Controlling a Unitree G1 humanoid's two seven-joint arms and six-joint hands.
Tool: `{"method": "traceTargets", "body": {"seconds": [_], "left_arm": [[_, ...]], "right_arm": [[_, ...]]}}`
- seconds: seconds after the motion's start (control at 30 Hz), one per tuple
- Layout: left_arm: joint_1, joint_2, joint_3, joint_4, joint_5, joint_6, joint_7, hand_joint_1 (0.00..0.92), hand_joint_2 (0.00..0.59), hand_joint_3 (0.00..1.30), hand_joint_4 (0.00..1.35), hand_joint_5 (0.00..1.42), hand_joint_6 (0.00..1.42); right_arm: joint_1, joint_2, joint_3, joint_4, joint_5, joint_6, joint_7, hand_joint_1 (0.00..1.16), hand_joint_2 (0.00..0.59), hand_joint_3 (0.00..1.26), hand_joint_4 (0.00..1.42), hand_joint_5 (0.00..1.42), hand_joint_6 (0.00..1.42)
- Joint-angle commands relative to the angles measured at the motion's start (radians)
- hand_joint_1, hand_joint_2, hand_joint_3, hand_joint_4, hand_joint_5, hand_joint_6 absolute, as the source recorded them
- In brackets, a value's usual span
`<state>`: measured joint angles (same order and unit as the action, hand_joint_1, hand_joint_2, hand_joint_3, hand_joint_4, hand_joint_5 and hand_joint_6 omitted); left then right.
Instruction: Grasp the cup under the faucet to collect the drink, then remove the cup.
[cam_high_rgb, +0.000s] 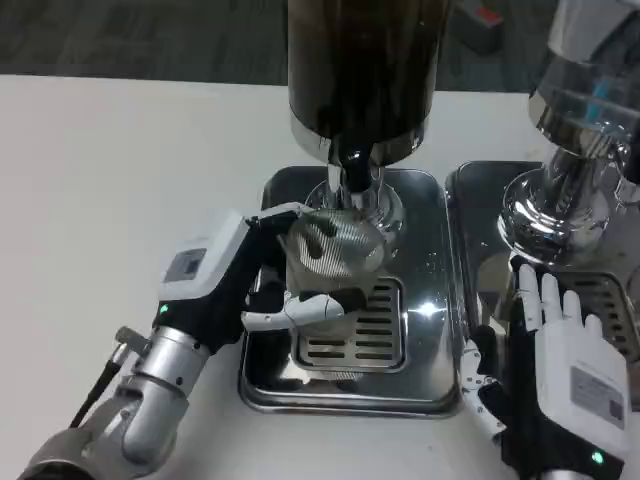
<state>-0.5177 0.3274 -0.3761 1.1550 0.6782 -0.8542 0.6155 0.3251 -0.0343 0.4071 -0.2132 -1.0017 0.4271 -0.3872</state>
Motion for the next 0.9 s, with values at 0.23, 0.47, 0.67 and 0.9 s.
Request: {"method": "traceTargets", "body": {"seconds": [0.23,0.47,0.67,0.9], "left_arm": [[-0.030,-0.008,-0.044,0.016,0.011,0.008,0.013,0.430,0.068,0.52,0.60,0.83,0.75],[-0.016,0.007,-0.043,0.023,-0.010,-0.004,-0.040,0.109,0.042,0.30,0.44,0.65,0.48],[0.001,0.020,-0.043,0.013,-0.012,-0.014,-0.043,0.031,0.031,0.24,0.36,0.58,0.39],[0.025,0.044,-0.032,-0.017,-0.022,-0.025,-0.048,0.000,0.022,0.17,0.23,0.35,0.22]], "right_arm": [[0.001,0.006,-0.001,-0.010,-0.004,0.005,-0.010,0.36,0.586,0.02,0.00,0.00,0.00],[-0.004,0.004,0.000,-0.003,0.007,-0.001,-0.002,0.36,0.586,0.02,0.00,0.00,0.00],[-0.006,0.003,0.004,0.002,0.012,-0.004,0.000,0.36,0.586,0.02,0.00,0.00,0.00],[-0.017,-0.001,0.007,0.013,0.012,-0.009,-0.001,0.35,0.569,0.02,0.00,0.00,0.00]]}}
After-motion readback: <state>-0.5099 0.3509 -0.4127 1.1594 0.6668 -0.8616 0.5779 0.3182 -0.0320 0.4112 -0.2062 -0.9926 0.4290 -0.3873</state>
